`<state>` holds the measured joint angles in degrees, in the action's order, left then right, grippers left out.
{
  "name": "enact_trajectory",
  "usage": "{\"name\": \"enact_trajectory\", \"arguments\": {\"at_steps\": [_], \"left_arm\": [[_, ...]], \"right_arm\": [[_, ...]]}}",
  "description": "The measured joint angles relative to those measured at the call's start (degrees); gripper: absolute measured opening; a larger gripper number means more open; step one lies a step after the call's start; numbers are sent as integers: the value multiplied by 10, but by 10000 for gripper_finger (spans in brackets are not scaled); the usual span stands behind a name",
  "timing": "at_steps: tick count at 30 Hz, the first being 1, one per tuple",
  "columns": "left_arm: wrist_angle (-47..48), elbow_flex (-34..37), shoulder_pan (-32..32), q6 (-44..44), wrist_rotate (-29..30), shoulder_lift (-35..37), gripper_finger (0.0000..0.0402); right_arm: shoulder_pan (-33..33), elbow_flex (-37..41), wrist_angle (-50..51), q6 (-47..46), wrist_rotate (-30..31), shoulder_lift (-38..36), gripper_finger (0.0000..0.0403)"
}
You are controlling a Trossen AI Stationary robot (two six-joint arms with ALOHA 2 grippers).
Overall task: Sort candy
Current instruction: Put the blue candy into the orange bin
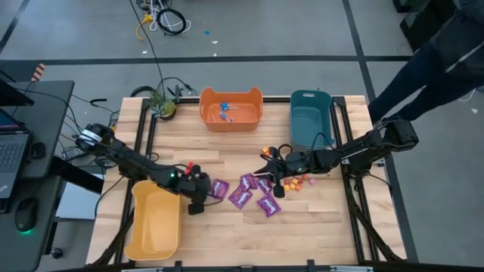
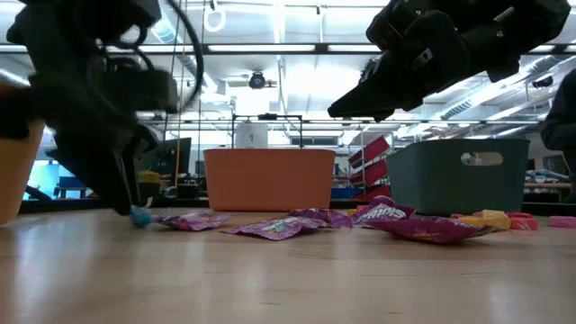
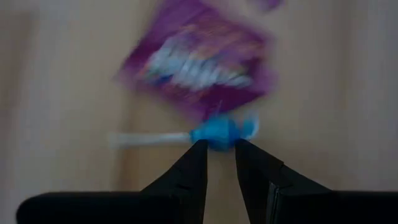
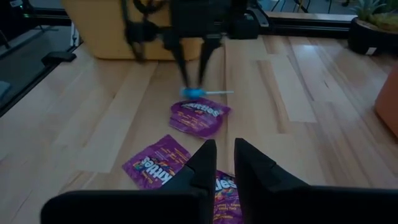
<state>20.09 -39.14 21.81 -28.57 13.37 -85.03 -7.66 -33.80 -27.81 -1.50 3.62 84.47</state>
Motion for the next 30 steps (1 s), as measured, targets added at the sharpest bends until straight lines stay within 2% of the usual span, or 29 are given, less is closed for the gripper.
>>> {"name": "enact_trajectory", "arguments": {"at_steps": [5, 12, 20, 26, 30], "left_arm": [[8, 1, -20, -16, 81, 0, 87], [11, 1, -42, 37, 79, -1, 87], [19, 1, -43, 200, 66, -1, 87], [22, 1, -66, 225, 77, -1, 87], [24, 1, -76, 285, 77, -1, 87]], "right_arm": [[0, 0, 0, 1, 0, 0, 47], [0, 0, 0, 0, 0, 0, 46], [0, 0, 0, 1, 0, 0, 47], [0, 0, 0, 1, 1, 0, 46], [1, 0, 0, 2, 13, 0, 48]]}}
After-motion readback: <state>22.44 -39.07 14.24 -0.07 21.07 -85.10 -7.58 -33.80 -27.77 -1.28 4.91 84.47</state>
